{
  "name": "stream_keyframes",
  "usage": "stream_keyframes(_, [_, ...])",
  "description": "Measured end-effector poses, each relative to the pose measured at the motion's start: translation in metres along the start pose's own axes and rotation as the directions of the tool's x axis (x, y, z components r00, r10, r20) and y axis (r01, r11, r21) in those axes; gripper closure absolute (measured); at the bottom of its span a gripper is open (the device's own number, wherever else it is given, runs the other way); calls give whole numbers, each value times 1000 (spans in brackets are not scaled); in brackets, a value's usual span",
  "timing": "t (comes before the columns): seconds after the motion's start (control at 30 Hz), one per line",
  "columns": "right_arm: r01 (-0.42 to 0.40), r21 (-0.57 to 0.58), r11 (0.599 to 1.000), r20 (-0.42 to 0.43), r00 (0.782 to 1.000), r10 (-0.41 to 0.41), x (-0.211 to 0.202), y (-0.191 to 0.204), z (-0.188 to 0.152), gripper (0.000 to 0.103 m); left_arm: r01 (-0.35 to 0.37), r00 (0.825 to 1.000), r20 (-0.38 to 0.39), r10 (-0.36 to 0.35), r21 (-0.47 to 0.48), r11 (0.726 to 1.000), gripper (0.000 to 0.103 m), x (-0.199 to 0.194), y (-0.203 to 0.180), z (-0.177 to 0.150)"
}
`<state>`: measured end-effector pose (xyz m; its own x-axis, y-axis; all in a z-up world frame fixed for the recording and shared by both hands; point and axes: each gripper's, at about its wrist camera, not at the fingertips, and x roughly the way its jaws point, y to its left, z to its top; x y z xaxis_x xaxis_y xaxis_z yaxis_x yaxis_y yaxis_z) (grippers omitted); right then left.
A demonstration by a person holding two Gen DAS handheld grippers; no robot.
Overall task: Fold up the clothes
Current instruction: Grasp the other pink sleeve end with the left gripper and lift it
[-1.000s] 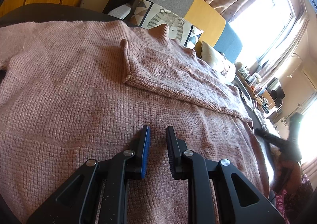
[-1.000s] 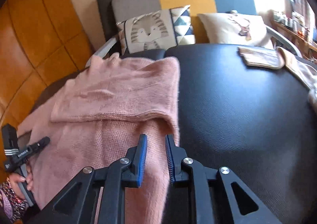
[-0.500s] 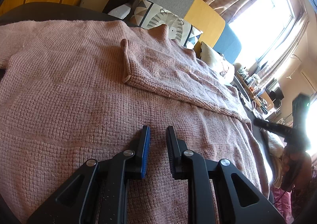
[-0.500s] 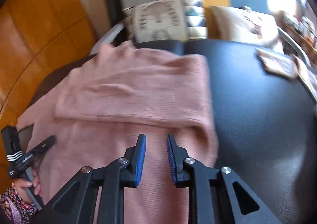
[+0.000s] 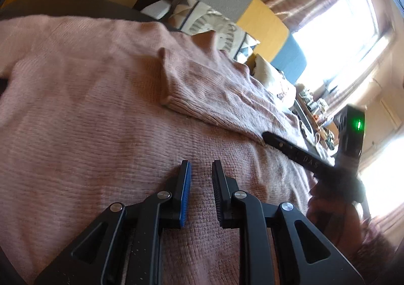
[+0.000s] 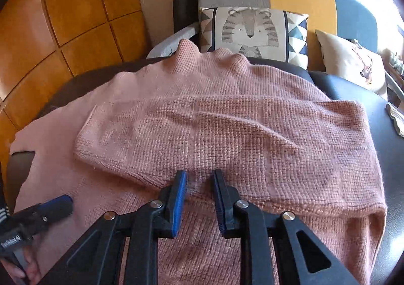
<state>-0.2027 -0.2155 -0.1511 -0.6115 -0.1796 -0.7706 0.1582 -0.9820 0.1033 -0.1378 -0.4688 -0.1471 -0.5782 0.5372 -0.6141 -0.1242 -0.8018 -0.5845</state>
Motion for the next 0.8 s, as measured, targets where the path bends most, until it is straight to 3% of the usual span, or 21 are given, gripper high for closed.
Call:
stream_keyframes(0.07, [-1,1,1000,5,1000,1,0,0,-1,82,-14,996,82,17,-43,999,84,-26,13,11])
stream_keyframes(0.13, [-2,2,1000,11,1000,2,0,0,-2,82,-20,982,185,41,-113,993,84,-58,39,22])
stream_keyframes(0.2, [-3,3,1000,16,1000,3,0,0,-3,82,-58,951,284,124,-230,971,74,-96,77,39])
stream_keyframes(0.23, [-4,4,1000,18,1000,4,0,0,-4,82,-76,931,321,174,-296,952,61,-114,98,46])
stream_keyframes(0.27, [-24,5,1000,26,999,24,0,-1,-4,82,-99,911,340,234,-371,923,51,-130,122,51])
stream_keyframes(0.37, [-60,20,998,37,998,59,0,-5,-5,82,-162,844,344,411,-567,808,47,-170,187,64])
stream_keyframes(0.43, [-72,31,997,40,997,71,0,-7,-6,82,-194,818,303,489,-655,730,45,-186,223,67])
stream_keyframes(0.57, [-85,41,996,43,996,83,1,-9,-6,82,-165,785,255,565,-793,586,45,-210,282,58])
stream_keyframes(0.6, [-87,43,995,44,995,85,1,-10,-6,82,-123,782,273,560,-814,568,45,-214,293,55])
stream_keyframes(0.67, [-91,45,995,45,995,89,2,-11,-6,82,-66,782,303,545,-829,556,44,-219,305,57])
stream_keyframes(0.8, [-96,49,994,47,995,94,2,-12,-6,82,-56,784,307,540,-831,553,40,-218,318,71])
